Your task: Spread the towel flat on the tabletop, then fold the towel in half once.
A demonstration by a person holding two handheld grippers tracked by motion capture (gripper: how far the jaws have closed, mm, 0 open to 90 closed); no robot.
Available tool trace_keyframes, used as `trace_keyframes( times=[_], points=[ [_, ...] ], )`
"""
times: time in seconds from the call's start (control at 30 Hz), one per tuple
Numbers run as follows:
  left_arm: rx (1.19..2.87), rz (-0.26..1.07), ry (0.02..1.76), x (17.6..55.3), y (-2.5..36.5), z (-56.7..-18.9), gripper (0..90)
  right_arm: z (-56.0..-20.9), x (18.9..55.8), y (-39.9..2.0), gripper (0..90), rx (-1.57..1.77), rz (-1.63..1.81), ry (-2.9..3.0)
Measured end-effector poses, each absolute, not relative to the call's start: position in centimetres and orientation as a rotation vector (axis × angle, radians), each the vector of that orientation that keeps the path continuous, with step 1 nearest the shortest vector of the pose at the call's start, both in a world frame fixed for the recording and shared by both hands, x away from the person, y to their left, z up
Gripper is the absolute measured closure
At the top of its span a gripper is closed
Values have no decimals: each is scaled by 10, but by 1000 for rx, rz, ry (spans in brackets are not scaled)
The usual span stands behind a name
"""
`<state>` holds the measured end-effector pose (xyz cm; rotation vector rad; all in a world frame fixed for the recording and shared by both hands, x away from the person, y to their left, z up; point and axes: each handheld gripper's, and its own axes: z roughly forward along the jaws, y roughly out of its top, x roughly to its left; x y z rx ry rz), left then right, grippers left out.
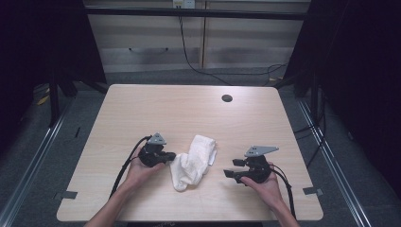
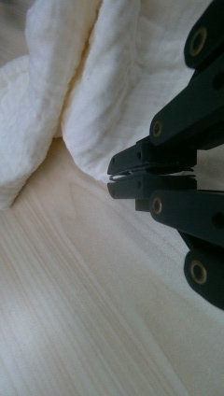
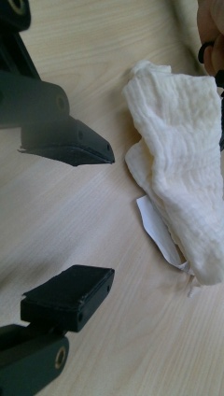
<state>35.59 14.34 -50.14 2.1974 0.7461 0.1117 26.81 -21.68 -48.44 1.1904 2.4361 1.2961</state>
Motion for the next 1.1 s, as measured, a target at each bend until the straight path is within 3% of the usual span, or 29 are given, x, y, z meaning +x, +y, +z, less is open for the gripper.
trace_keyframes(
  times=[0.63,1.1],
  points=[
    [2031,113,728,351,156,-463,876,-479,272,-218,348,1185,1302,2402],
    [1997,214,656,340,152,-427,878,-480,270,-217,346,1175,1289,2419]
  ],
)
